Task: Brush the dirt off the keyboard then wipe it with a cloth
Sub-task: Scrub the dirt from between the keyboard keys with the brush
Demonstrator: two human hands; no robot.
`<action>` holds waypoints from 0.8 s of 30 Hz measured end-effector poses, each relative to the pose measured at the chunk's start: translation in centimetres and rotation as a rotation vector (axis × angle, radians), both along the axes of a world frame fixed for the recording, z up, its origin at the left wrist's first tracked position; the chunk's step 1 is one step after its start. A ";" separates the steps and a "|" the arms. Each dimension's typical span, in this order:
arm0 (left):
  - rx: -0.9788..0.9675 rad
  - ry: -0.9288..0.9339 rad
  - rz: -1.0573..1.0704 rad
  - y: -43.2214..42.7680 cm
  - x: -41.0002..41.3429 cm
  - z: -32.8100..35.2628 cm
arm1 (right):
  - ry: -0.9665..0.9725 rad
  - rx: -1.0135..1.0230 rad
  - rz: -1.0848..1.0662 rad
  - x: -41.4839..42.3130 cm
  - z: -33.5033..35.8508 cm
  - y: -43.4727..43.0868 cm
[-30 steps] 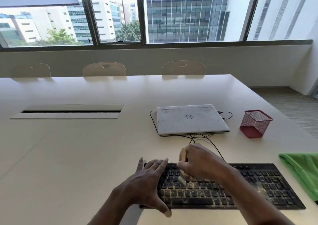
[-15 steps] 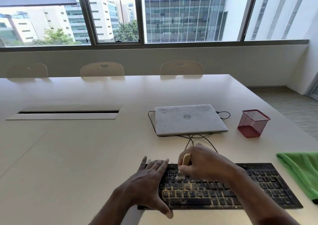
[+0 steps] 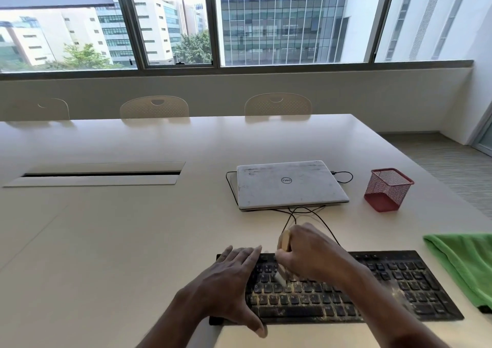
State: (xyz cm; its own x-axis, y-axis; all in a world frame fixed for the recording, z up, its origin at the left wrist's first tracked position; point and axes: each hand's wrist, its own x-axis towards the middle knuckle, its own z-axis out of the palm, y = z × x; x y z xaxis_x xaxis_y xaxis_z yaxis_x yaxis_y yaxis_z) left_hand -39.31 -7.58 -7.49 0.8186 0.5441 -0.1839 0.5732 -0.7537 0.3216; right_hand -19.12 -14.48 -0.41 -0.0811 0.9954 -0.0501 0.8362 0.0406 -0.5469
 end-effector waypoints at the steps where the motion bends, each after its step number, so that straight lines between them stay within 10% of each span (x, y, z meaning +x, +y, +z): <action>1: 0.001 0.001 0.001 0.0 0.0 0.0 | 0.010 0.036 -0.026 0.0 0.1 0.1; 24: 0.008 0.015 -0.005 0.1 0.2 0.0 | 0.004 -0.031 0.175 0.6 1.3 -0.6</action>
State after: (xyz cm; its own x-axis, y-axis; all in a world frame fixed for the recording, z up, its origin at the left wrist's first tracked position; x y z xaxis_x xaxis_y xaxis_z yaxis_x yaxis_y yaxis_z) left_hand -39.09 -7.53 -7.45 0.8182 0.5419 -0.1921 0.5745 -0.7589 0.3066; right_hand -18.49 -15.09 0.93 -0.2528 0.9642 -0.0802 0.8155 0.1678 -0.5539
